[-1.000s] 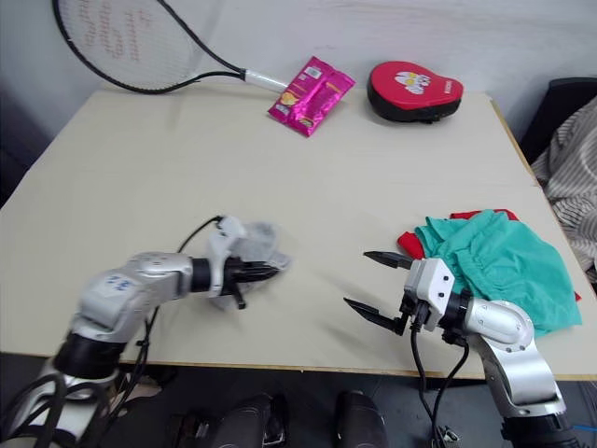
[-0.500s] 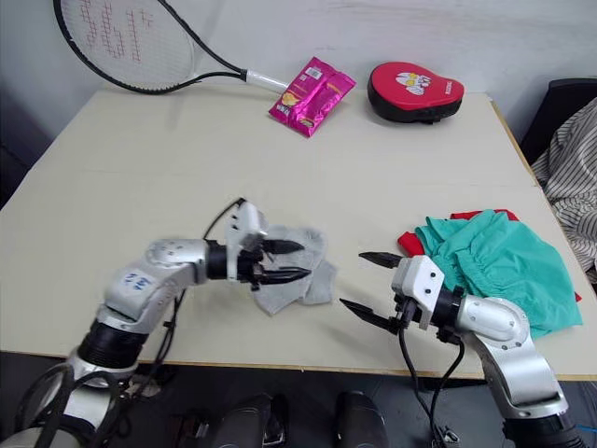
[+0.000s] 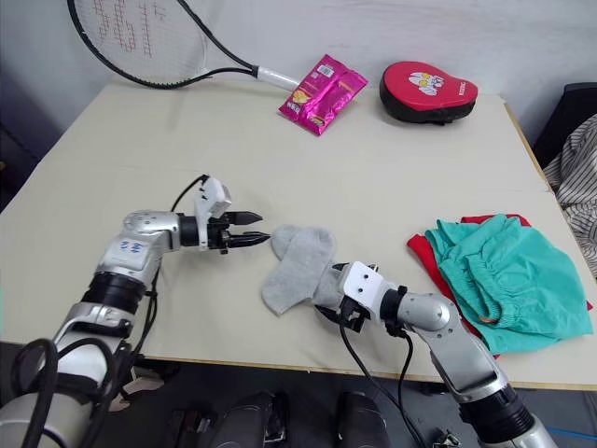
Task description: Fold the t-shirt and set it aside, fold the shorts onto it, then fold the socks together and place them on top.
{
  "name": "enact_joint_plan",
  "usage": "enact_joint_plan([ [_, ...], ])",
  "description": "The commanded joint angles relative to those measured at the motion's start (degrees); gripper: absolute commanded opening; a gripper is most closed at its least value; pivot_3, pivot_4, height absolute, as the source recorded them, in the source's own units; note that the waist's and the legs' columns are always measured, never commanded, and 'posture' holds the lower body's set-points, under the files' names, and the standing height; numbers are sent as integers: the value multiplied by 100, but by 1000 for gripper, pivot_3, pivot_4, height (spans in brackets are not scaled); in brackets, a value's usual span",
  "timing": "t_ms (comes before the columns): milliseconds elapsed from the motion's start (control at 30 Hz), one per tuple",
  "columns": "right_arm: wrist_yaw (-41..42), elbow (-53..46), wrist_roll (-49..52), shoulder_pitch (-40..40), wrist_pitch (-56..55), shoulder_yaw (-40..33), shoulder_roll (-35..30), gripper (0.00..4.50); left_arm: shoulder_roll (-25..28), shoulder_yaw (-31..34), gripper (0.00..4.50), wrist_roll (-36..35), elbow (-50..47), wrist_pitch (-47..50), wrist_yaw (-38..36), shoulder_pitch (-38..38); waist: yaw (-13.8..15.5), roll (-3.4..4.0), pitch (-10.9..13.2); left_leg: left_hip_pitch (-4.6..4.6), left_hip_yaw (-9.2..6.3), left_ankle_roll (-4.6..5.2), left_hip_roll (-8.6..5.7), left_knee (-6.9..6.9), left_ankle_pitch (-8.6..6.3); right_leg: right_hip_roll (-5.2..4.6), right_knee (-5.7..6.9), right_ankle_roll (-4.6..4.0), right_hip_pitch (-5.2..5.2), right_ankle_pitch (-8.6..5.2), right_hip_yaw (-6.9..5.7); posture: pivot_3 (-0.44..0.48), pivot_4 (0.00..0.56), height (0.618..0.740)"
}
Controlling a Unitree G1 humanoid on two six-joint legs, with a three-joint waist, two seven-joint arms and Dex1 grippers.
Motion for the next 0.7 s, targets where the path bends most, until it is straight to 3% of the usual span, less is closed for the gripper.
enact_joint_plan([
  [33,11,69,-166,-89,-214,16,13,3573,-159,29,2823,223,598,-258,57,-376,-7,-1,0,-1,0,1,1,1,1,1,2,0,-1,0,-1,0,150,740],
  [133,31,160,-221,-118,-313,19,30,2547,-262,12,2823,333,884,-318,-97,-495,-53,-1,0,0,1,5,1,1,3,3,8,1,-2,0,-9,0,150,740],
  [167,37,204,-234,-127,-348,11,32,2210,-301,13,2641,335,918,-346,-199,-504,-76,-2,1,0,1,5,1,1,4,4,10,1,-2,0,-10,0,150,740],
  [367,160,437,-289,-169,-569,-45,-30,97,-374,87,943,365,975,-446,-446,-418,-126,-2,1,0,1,8,1,10,8,4,18,2,-2,1,-30,0,150,740],
  [467,413,733,-348,-323,-905,-28,-161,0,-248,161,12,280,514,-238,-510,-93,-140,-2,1,0,1,8,2,12,8,3,21,2,-2,1,-29,0,150,740],
  [700,948,2193,-535,-1262,-2193,90,-167,0,375,609,12,-77,-2077,740,-203,1485,-285,-2,1,19,-3,2,9,8,11,6,26,2,20,0,-4,0,150,740],
])
